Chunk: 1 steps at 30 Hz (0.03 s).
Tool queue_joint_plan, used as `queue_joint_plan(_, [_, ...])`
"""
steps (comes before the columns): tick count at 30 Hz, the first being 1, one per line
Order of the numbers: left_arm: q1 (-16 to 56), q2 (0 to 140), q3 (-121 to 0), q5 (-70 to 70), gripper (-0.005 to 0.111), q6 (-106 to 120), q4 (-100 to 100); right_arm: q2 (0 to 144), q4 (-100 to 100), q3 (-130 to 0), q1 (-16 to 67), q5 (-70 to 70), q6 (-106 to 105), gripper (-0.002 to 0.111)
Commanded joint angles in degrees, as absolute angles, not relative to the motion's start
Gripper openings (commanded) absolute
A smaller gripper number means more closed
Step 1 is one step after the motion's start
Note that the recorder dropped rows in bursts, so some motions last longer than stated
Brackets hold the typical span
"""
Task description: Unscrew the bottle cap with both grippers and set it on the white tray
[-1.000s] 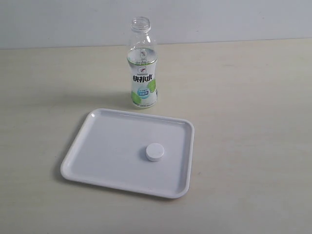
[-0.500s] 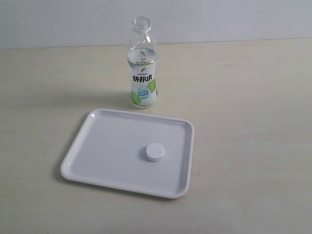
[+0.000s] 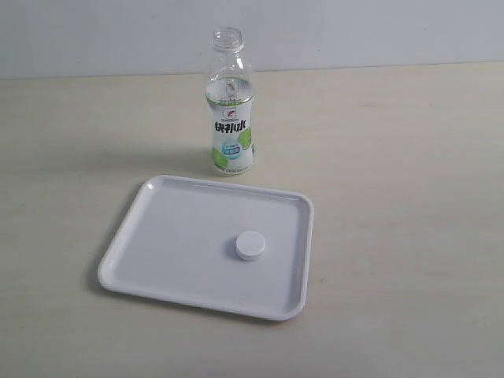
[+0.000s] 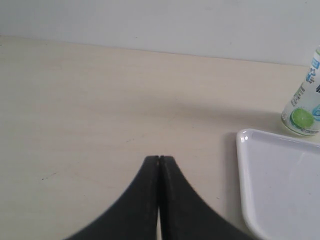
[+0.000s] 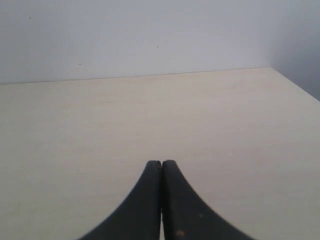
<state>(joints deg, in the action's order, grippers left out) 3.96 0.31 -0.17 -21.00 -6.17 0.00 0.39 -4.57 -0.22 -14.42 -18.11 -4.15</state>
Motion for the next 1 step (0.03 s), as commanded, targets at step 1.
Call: queue_joint_plan(1, [4.02,0.00,0.00,-20.64,0.000,-6.20,-0.33,0.00,-4.32,0.00,-14.72,-17.82,-4.22,0.000])
